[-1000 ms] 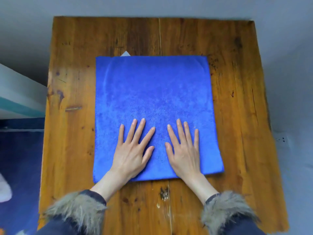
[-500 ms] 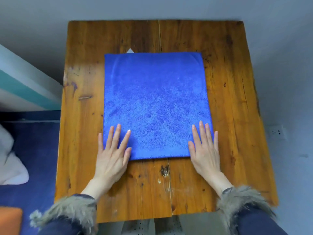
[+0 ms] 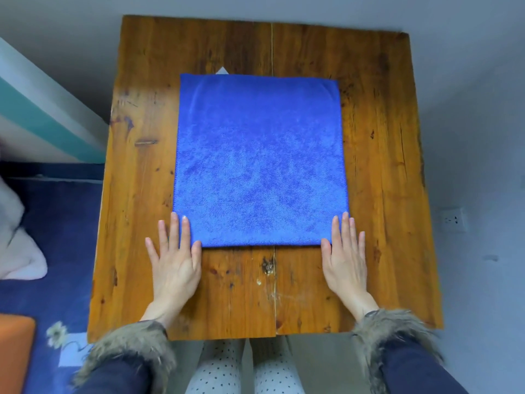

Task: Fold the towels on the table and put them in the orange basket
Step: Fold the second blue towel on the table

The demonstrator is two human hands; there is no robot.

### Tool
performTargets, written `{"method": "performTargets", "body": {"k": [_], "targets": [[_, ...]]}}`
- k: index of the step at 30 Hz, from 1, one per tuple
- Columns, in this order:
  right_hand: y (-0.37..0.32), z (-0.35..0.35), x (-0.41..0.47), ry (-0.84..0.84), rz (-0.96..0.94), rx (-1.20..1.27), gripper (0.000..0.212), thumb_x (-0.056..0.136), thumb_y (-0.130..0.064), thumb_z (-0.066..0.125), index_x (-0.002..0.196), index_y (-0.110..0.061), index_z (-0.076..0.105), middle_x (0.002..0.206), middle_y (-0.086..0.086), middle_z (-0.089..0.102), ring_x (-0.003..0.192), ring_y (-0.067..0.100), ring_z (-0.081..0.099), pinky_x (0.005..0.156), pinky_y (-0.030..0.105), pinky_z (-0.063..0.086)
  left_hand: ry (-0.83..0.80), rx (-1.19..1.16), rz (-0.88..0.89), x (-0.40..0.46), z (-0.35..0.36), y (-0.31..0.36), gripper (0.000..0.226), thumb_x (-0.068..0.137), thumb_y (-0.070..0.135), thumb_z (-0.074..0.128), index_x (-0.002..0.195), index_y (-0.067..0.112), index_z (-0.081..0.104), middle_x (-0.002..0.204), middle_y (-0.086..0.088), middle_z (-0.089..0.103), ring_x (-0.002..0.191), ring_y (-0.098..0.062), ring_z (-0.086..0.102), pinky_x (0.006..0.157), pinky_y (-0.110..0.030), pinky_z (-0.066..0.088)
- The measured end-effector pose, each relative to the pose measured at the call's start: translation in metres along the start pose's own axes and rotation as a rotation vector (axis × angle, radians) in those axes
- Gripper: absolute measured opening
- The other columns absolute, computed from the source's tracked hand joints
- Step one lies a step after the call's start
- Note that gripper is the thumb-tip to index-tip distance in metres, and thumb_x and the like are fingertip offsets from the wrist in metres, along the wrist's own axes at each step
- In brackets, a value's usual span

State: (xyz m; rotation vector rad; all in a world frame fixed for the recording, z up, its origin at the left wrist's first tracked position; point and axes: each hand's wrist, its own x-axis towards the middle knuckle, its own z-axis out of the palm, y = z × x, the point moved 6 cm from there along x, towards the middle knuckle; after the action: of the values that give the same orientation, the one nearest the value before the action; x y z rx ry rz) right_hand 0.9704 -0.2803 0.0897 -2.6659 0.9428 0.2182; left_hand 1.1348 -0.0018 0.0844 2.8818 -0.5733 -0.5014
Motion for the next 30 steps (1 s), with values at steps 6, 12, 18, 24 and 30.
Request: {"method": "performTargets", "body": {"k": [6, 12, 18, 24, 30], "targets": [[0.029, -0.036, 0.002, 0.223, 0.483, 0.5, 0.039, 0.094, -0.019, 0.05, 0.128, -0.002, 0.046, 0.125, 0.017, 0.05, 0.117, 0.031, 0.047, 0.098, 0.037, 0.035, 0.215, -0.349, -0.524, -0.014, -0.038, -0.026, 0.034, 0.093, 0.031, 0.051, 0.116, 0.007, 0.056, 0.12, -0.017, 0.055, 0.119, -0.036, 0.039, 0.099, -0.049, 0.029], [0.039, -0.029, 0.015, 0.01, 0.82, 0.609, 0.029, 0.09, -0.029, 0.058, 0.104, -0.004, 0.061, 0.114, 0.017, 0.062, 0.111, 0.035, 0.054, 0.093, 0.037, 0.041, 0.013, -0.533, -0.83, -0.001, -0.022, -0.044, 0.043, 0.081, 0.046, 0.066, 0.103, 0.009, 0.068, 0.117, -0.02, 0.062, 0.117, -0.041, 0.047, 0.098, -0.043, 0.039], [0.052, -0.008, 0.015, 0.017, 0.936, 0.794, 0.022, 0.079, -0.015, 0.069, 0.099, -0.006, 0.063, 0.099, 0.016, 0.068, 0.097, 0.031, 0.062, 0.092, 0.044, 0.049, -0.044, -0.647, -0.874, 0.003, -0.027, -0.036, 0.04, 0.081, 0.037, 0.07, 0.101, 0.002, 0.071, 0.115, -0.021, 0.064, 0.112, -0.039, 0.053, 0.091, -0.037, 0.042], [0.053, -0.009, 0.019, -0.028, 0.99, 1.001, 0.029, 0.08, 0.005, 0.062, 0.109, -0.001, 0.06, 0.063, 0.006, 0.054, 0.055, 0.013, 0.048, 0.055, 0.023, 0.04, -0.005, -0.835, -0.915, 0.009, -0.022, -0.04, 0.017, 0.077, 0.023, 0.075, 0.071, 0.009, 0.067, 0.065, -0.008, 0.07, 0.084, -0.024, 0.068, 0.084, -0.03, 0.049], [0.053, -0.029, 0.0, -0.055, 0.886, 0.887, 0.032, 0.082, -0.004, 0.066, 0.113, -0.002, 0.059, 0.068, 0.001, 0.059, 0.08, 0.021, 0.062, 0.086, 0.04, 0.049, -0.031, -1.053, -0.825, -0.01, -0.037, -0.041, 0.019, 0.082, 0.008, 0.069, 0.077, 0.013, 0.052, 0.068, -0.01, 0.062, 0.049, -0.013, 0.058, 0.052, -0.022, 0.048]]}}
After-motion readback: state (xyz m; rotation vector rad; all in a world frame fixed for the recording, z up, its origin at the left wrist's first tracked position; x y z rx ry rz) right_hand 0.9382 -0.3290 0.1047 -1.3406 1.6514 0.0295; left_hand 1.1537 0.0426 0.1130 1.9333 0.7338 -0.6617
